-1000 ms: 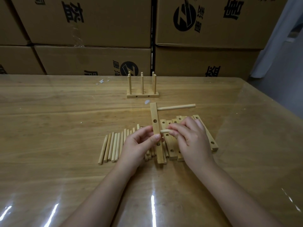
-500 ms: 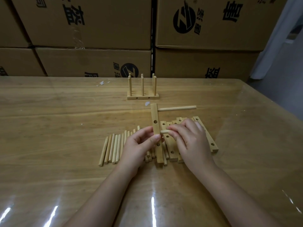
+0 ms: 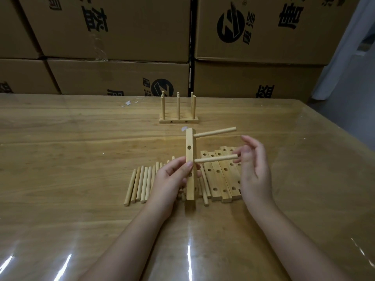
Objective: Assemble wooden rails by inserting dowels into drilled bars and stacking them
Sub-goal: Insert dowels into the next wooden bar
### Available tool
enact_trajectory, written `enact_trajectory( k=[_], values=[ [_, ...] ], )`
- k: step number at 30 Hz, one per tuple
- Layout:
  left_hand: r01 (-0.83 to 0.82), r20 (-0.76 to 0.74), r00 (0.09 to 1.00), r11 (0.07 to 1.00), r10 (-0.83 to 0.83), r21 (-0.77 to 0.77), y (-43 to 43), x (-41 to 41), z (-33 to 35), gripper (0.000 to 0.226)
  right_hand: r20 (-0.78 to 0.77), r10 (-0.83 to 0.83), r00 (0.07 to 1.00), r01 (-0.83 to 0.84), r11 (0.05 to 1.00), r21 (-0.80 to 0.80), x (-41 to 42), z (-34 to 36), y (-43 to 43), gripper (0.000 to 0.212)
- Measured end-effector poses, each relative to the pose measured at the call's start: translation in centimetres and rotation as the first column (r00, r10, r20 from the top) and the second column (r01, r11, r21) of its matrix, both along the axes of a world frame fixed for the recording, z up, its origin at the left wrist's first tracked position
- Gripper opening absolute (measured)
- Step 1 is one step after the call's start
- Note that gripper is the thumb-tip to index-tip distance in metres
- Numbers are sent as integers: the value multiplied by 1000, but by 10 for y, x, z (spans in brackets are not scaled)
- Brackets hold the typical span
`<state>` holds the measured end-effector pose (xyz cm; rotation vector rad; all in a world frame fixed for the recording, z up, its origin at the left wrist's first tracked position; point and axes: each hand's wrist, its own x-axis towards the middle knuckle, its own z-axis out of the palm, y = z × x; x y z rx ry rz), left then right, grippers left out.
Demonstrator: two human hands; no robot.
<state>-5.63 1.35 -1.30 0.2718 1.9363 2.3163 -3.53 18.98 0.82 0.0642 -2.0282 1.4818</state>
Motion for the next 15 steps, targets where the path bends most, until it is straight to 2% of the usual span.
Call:
enact_trajectory(
  k=[2,5,10,15],
  values=[
    [14,22,1000,999,-15,44,0,0,1,32,-18,31,999,-33,993,-111,0,4,3,41],
    [30,23,999,999,-31,41,2,2,1,27,-54,43,998,-51,987,-149,2,10,7,31],
    [44,-9,999,998,-43,45,3,3,1,25,-81,18,997,-21,999,-40,6,14,6,18],
    [56,-13,998,997,-55,46,2,4,3,34,-69,70,995,-66,996,59,8,13,3,27]
  ],
)
